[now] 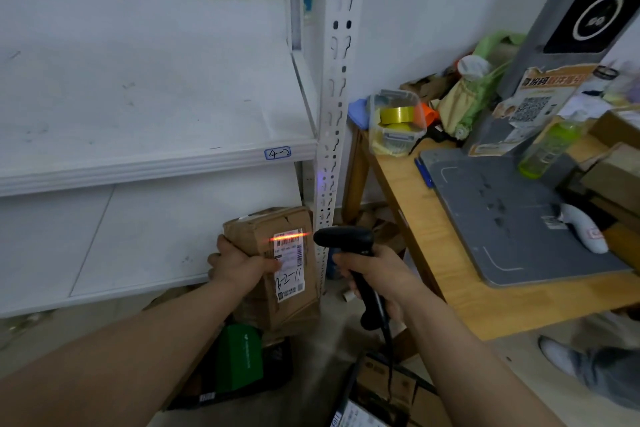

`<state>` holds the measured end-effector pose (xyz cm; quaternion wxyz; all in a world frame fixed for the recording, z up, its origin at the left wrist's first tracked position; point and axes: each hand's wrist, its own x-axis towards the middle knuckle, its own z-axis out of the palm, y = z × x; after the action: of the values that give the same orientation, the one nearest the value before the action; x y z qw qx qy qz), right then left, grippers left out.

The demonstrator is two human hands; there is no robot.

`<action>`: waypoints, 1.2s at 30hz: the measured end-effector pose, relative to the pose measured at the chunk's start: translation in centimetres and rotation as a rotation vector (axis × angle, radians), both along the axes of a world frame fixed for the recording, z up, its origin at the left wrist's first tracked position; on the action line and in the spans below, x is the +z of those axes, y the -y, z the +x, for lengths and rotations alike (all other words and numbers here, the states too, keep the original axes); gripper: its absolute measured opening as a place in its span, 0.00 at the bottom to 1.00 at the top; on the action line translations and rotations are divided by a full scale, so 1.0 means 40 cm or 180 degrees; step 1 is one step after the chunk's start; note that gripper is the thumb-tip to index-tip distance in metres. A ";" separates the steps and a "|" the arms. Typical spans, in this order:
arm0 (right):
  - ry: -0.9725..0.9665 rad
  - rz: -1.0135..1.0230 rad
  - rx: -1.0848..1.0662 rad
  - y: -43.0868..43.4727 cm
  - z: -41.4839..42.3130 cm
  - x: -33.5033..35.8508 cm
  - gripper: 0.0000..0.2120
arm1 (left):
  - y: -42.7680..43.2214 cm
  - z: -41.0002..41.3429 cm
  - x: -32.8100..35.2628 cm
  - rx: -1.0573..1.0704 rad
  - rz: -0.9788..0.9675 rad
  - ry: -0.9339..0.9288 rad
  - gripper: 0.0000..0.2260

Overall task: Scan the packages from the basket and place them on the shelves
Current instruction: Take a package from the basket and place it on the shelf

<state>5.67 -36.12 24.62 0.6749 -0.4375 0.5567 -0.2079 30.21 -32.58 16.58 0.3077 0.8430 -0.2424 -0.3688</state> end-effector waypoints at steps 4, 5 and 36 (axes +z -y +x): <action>-0.0012 0.0016 0.0098 -0.001 0.003 -0.005 0.09 | -0.002 0.000 0.008 0.0000 -0.0030 -0.0032 0.62; -0.0025 0.0022 0.0122 0.000 0.002 -0.006 0.10 | -0.002 -0.001 0.008 -0.0003 -0.0028 -0.0041 0.62; -0.3069 -0.0626 -0.0213 0.306 -0.391 -0.241 0.07 | 0.153 -0.207 -0.012 -0.0937 -0.0088 -0.1176 0.56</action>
<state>-9.98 -48.37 14.98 0.2890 -0.5273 0.7971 -0.0549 21.92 -38.69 16.12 0.3012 0.7125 -0.3073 -0.5543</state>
